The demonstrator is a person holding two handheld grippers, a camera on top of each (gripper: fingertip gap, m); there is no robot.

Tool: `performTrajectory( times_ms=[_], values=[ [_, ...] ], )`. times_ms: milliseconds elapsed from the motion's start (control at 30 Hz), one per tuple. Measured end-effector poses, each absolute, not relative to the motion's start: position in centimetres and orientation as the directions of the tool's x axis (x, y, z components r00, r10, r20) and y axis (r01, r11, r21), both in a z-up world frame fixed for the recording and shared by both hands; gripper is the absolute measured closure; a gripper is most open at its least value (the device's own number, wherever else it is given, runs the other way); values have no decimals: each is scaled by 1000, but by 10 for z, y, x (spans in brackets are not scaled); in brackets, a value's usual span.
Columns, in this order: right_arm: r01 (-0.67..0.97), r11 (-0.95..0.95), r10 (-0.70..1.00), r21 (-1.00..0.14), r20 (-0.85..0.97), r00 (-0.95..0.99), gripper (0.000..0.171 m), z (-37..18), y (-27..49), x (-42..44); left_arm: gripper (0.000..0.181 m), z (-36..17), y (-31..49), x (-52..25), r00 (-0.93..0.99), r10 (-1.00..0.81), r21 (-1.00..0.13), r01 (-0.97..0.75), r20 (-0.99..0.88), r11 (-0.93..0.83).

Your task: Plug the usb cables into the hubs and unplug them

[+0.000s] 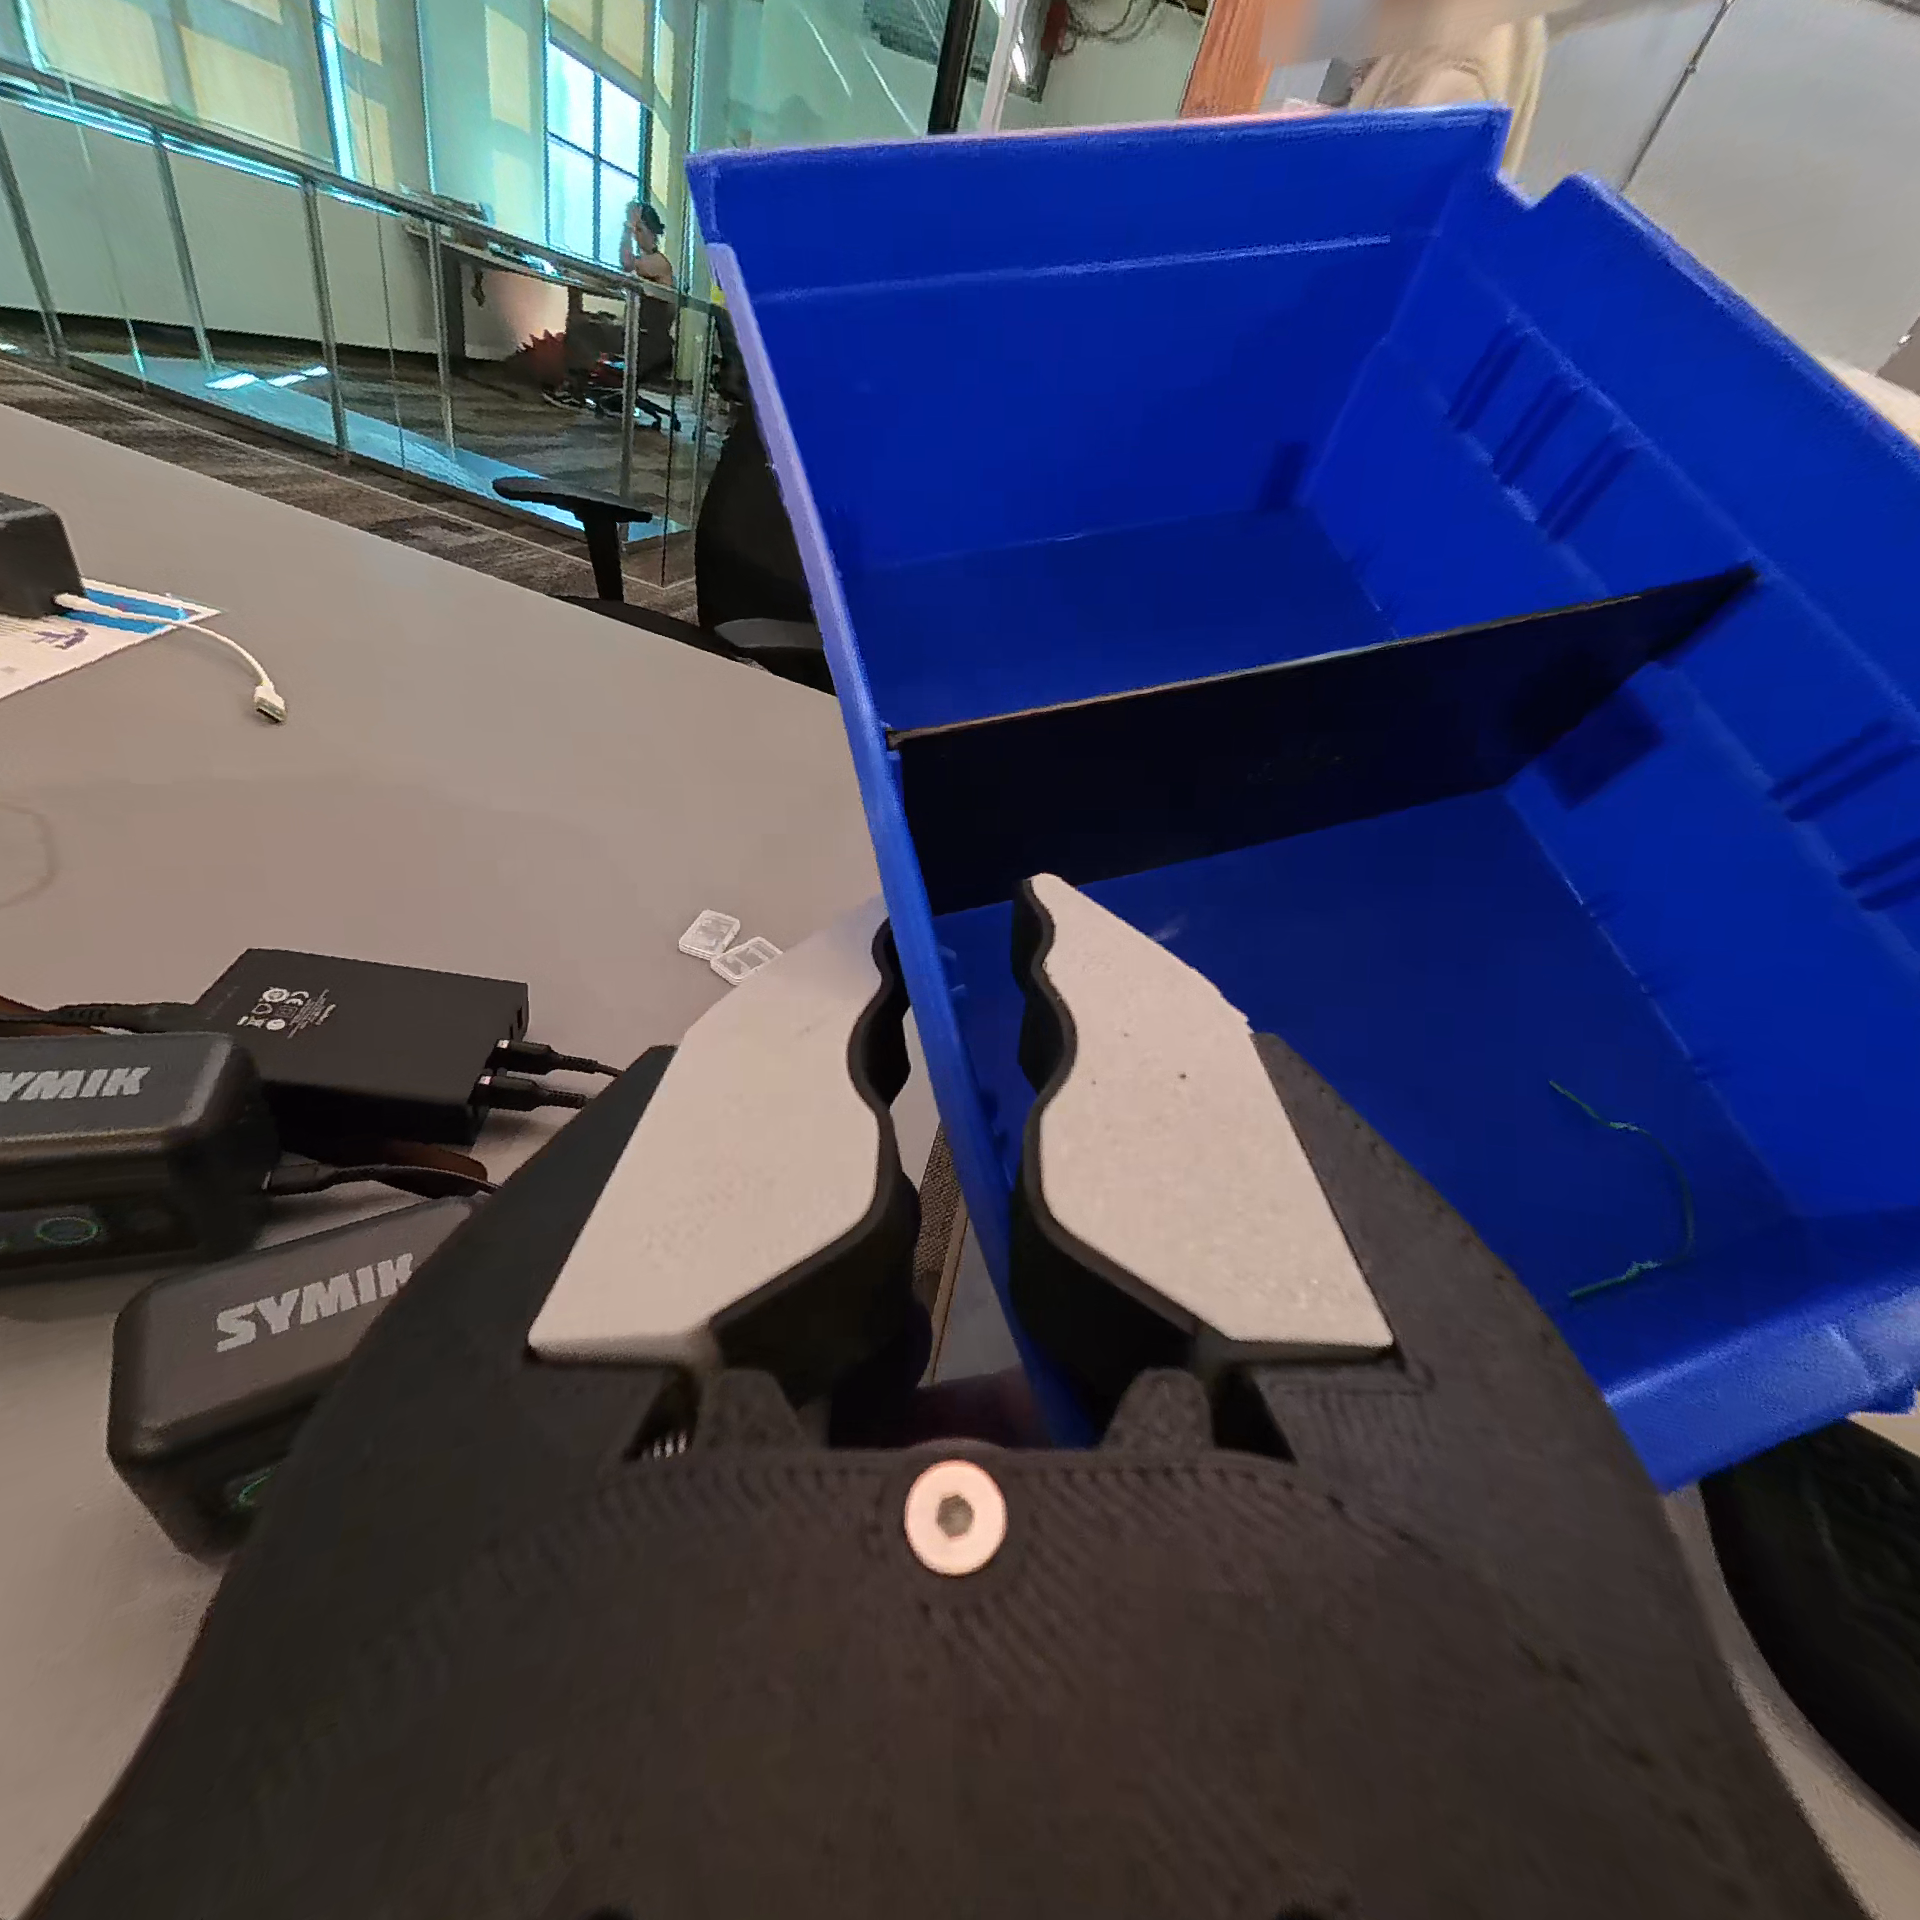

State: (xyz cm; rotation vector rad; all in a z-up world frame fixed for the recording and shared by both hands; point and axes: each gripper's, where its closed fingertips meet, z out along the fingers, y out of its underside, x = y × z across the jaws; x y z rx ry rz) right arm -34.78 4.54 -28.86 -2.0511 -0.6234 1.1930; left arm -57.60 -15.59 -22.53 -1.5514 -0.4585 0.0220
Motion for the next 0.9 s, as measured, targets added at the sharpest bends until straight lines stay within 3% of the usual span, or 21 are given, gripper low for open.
performTrajectory(
  times_ms=[333, 500, 700, 900],
  values=[
    [72, -652, 699, -755, -561, 443, 95, -289, 58, -373, 163, -215, -156, -568, 930, 276, -969, 241, 244, 45],
    [43, -592, 742, -805, -524, 418, 88, -258, 57, -350, 163, -203, -152, -555, 946, 250, -979, 203, 204, 31],
    [4, -430, 847, -903, -401, 350, 82, -179, 39, -254, 164, -173, -124, -500, 979, 129, -987, 160, 156, -20],
    [-51, -292, 874, -955, -288, 391, 76, -131, 25, -106, 165, -152, -62, -383, 986, -120, -989, 106, 119, -107]
  ],
)
